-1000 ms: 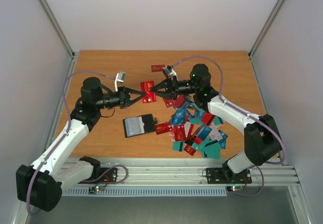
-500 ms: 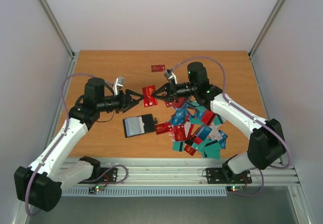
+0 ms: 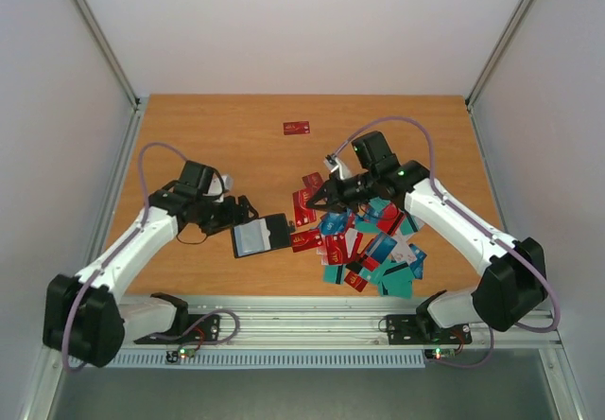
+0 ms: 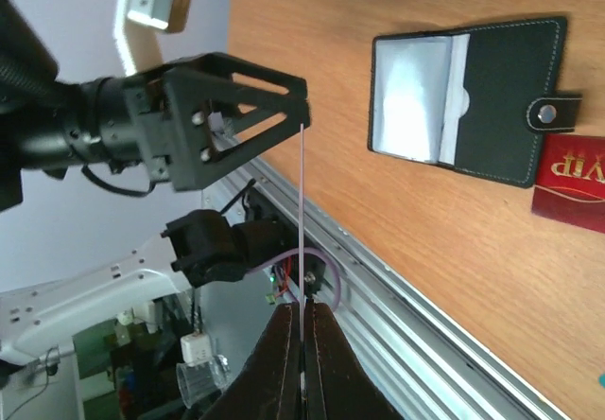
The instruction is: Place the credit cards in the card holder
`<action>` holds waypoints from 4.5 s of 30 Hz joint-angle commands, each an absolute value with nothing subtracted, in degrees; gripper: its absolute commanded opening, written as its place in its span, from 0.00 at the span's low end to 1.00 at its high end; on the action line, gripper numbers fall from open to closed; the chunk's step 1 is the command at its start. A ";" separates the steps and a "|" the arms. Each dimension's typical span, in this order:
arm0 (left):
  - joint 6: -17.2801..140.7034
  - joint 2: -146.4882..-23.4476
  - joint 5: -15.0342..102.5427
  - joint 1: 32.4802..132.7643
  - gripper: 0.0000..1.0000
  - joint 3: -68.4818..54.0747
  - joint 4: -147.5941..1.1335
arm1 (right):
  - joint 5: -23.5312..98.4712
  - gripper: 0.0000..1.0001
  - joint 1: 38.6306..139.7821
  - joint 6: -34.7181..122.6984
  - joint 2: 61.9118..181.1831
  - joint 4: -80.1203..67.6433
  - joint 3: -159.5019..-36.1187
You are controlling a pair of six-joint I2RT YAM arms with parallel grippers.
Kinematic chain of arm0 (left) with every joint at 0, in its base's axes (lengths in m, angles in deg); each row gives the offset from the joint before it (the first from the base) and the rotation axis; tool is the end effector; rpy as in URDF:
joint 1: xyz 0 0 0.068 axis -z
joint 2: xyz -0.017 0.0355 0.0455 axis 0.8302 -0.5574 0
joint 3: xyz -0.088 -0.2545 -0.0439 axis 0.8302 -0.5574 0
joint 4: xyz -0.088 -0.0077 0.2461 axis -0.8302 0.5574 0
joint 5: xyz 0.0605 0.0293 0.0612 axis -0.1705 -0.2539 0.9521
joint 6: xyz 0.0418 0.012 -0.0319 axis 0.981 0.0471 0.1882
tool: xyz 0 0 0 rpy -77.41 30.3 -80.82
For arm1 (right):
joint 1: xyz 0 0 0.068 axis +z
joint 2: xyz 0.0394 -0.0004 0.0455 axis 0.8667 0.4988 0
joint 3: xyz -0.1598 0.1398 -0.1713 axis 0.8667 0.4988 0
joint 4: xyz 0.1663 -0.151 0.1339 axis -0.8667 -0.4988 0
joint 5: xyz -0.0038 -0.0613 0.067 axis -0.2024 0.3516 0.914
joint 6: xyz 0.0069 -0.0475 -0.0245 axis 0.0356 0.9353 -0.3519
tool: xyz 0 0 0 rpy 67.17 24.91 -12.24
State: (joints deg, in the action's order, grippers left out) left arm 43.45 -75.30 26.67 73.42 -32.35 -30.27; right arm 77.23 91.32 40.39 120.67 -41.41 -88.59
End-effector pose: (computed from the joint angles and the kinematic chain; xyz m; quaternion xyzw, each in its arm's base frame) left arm 0.2022 -0.0789 0.2409 -0.0457 0.9421 -0.2964 0.1500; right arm 0.2352 0.1734 0.2989 -0.2919 0.8200 0.4651 0.1618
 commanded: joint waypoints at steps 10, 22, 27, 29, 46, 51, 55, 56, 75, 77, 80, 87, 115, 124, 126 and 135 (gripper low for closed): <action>46.92 -91.12 25.99 73.02 0.88 -33.61 -40.55 | 73.26 0.01 91.65 45.23 117.48 -49.39 -87.80; 46.24 -95.08 27.19 73.08 0.88 -33.76 -42.43 | 73.98 0.01 91.65 45.92 118.10 -50.16 -88.14; 45.81 -95.84 27.26 73.00 0.88 -33.84 -42.84 | 74.30 0.01 91.67 46.45 118.60 -50.63 -88.42; 45.78 -96.16 27.51 73.01 0.88 -33.85 -42.94 | 74.38 0.01 91.59 46.58 118.62 -50.73 -88.51; 45.32 -94.13 29.87 73.05 0.89 -33.75 -41.59 | 74.86 0.01 91.63 47.11 118.57 -51.28 -88.40; 44.91 -95.34 27.37 73.00 0.90 -33.70 -43.24 | 75.31 0.01 91.63 47.28 119.04 -51.39 -88.88; 44.82 -96.65 26.57 73.00 0.90 -33.29 -43.79 | 75.52 0.01 91.63 47.44 118.98 -51.79 -89.18; 44.69 -96.95 26.49 73.01 0.90 -33.05 -43.87 | 75.48 0.01 91.65 47.55 118.92 -52.05 -89.27; 43.16 -95.72 23.99 74.10 0.85 -30.46 -42.76 | 75.66 0.01 91.65 47.19 118.34 -51.30 -88.37; 43.00 -95.91 23.82 74.50 0.84 -29.98 -42.74 | 75.71 0.01 91.68 46.95 118.28 -50.88 -88.27; 42.28 -95.96 23.81 75.56 0.84 -28.86 -42.63 | 75.84 0.01 91.69 47.05 118.10 -50.82 -88.27; 40.00 -97.61 25.06 79.76 0.82 -26.03 -42.67 | 75.32 0.01 91.70 46.92 118.03 -50.44 -87.46; 31.21 -113.84 16.91 83.02 0.80 -19.59 -52.64 | 82.39 0.01 92.33 41.14 130.13 -33.65 -83.93; 31.98 -113.35 15.63 81.81 0.80 -19.50 -51.53 | 84.41 0.01 95.32 40.80 137.96 -24.82 -83.31; 32.75 -112.91 15.58 81.11 0.80 -19.37 -50.69 | 84.77 0.01 95.94 41.43 138.98 -24.13 -83.05; 34.36 -113.14 13.79 78.51 0.80 -18.15 -49.24 | 85.33 0.01 96.81 43.91 144.24 -21.72 -83.10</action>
State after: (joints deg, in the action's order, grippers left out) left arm 32.93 -112.96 15.48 79.30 -20.15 -49.81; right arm 84.24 96.15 41.72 142.09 -24.06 -83.17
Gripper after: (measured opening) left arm 0.805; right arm 0.016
